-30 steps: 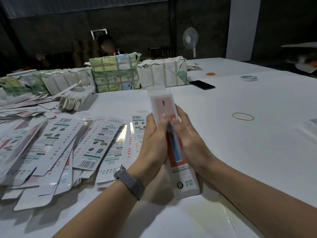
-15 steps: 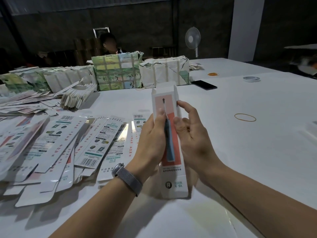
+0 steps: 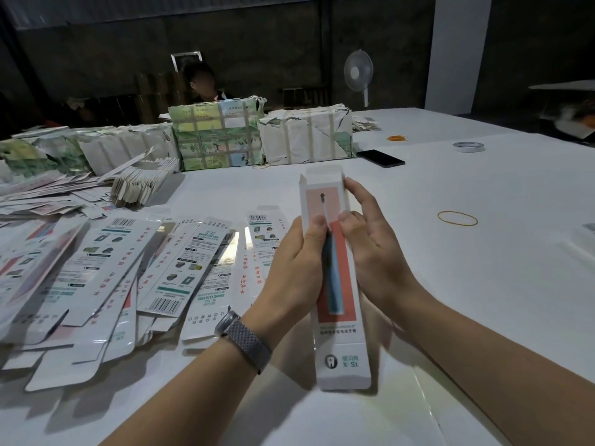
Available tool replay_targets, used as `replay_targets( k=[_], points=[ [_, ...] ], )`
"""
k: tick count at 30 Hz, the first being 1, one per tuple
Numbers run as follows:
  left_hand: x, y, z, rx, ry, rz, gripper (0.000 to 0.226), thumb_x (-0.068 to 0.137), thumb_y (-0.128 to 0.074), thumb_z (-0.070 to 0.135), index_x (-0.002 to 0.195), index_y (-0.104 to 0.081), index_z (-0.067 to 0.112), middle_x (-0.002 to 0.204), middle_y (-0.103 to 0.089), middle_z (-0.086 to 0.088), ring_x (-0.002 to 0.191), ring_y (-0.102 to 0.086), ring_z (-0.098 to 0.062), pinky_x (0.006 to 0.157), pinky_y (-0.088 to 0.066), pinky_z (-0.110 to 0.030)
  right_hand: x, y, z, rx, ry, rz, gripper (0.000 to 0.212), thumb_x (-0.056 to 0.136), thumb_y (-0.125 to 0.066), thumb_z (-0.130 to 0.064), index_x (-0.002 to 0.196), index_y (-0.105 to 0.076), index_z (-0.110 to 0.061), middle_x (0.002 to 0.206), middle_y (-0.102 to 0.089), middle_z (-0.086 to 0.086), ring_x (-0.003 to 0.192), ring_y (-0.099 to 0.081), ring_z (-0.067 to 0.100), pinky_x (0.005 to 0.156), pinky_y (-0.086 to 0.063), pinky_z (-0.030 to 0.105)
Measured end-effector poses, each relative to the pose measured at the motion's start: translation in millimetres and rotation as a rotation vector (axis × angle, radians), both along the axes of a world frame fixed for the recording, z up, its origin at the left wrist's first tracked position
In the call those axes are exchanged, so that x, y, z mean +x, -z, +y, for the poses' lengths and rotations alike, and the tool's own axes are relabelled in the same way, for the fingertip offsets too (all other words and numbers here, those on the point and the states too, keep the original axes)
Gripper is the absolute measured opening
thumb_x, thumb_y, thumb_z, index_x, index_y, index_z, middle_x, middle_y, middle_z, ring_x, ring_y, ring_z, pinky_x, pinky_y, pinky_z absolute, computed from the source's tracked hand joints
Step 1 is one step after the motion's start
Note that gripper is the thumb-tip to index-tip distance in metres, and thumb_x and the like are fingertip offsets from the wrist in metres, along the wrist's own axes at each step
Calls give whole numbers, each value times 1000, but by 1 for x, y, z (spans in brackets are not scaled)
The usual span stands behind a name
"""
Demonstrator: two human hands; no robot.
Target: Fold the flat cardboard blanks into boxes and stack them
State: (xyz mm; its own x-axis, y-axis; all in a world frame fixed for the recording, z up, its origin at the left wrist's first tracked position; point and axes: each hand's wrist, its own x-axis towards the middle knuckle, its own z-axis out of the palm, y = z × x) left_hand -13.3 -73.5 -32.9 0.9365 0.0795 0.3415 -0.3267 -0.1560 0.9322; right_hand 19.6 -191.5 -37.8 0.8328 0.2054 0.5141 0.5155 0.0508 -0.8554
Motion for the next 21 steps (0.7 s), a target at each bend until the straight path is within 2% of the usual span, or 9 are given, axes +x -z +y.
replay_targets(
  k=[2,3,5,6,8,10,14,18,21],
  points=[
    [1,2,2,21,13,0,45,99,-36,58,125,-57,28,102,-73,0,93,-73,-16,90,-59,-44,0,1,0,-5,-5,14,43,97,-41,-40,140,-39,-43,122,-67,-8,104,-68,8,83,-57,22],
    [2,3,2,40,16,-24,48,98,-36,57,136,-50,32,107,-71,7,97,-71,-11,90,-59,-36,-1,1,1,-3,-6,18,44,97,-41,-39,141,-40,-41,123,-66,-9,105,-67,6,83,-56,21],
    [3,4,2,68,21,-82,54,101,-39,49,153,-23,45,110,-66,25,99,-69,0,82,-57,-20,-1,0,1,9,-10,25,45,96,-40,-38,141,-41,-40,121,-67,-13,105,-67,6,83,-56,21],
    [2,5,1,52,21,-99,57,102,-41,46,152,-15,52,107,-66,26,97,-70,-1,78,-57,-19,-1,0,1,9,-11,27,44,95,-40,-39,140,-41,-41,117,-68,-16,105,-67,5,82,-56,20],
    [2,5,2,-12,8,-110,53,101,-44,44,147,-20,56,108,-70,10,91,-74,-13,76,-61,-28,-2,0,1,-9,-13,26,43,94,-40,-42,137,-40,-45,110,-67,-26,102,-68,4,76,-56,18],
    [1,2,3,-55,-20,-111,40,104,-43,42,142,-33,50,108,-70,-5,88,-75,-21,77,-63,-37,-4,0,2,-26,-10,18,40,94,-39,-45,134,-38,-50,105,-65,-33,98,-69,3,72,-56,17],
    [0,0,7,-70,-28,-103,22,105,-44,38,122,-43,52,93,-74,2,77,-74,-16,67,-60,-28,-5,-1,3,6,-27,34,36,92,-41,-44,128,-42,-47,106,-67,-29,92,-72,7,68,-57,18],
    [0,-2,8,-90,16,-111,20,107,-41,30,118,-42,48,87,-75,8,69,-73,-12,61,-56,-20,-4,-2,1,21,-53,61,25,100,-46,-37,124,-45,-43,99,-68,-34,89,-73,8,65,-56,17],
    [1,-1,8,-74,30,-117,21,108,-41,31,120,-42,47,88,-74,1,71,-73,-15,64,-57,-23,-3,-3,-1,35,-63,105,20,105,-43,-27,122,-47,-37,98,-72,-17,81,-74,13,63,-56,19]
  ],
)
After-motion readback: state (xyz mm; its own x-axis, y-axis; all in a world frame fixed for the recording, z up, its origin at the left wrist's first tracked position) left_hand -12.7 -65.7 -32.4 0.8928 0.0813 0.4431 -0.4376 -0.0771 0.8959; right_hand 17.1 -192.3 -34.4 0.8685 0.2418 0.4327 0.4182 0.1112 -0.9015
